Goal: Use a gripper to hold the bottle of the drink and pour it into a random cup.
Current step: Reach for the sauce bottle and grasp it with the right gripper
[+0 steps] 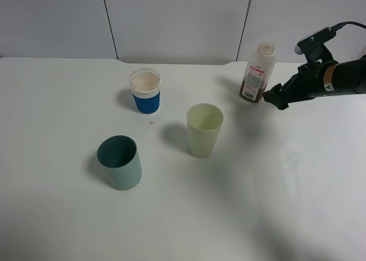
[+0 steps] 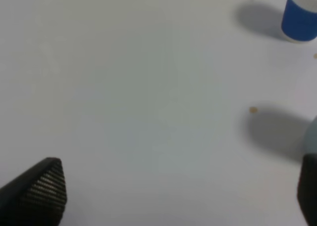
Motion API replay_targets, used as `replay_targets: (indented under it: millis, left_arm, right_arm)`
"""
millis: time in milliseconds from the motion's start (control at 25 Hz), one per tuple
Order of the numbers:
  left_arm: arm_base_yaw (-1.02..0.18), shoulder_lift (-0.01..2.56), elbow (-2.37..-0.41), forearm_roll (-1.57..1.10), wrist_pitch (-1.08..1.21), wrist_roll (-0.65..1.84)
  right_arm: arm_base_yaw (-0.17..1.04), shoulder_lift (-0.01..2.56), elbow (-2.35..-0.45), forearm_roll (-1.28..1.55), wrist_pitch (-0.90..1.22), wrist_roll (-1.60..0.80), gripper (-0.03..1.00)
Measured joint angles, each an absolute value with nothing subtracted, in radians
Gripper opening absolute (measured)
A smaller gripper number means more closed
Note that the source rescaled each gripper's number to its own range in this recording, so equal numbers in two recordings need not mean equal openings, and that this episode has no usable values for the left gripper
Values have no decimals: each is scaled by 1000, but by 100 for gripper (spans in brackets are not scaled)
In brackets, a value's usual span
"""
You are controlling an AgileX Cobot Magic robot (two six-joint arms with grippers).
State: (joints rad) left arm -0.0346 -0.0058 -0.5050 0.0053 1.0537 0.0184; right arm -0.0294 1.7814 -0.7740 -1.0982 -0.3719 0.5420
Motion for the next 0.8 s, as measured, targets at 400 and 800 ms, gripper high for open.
replay_targets:
  millis: [400, 800]
  left_arm:
    - [-35, -6, -505, 5, 1054, 18]
    - [-35, -6, -505, 5, 1054, 18]
  right_arm:
    - [-29, 1827, -798, -1121, -363, 542, 84]
    - [-29, 1894, -874, -1120, -321, 541, 84]
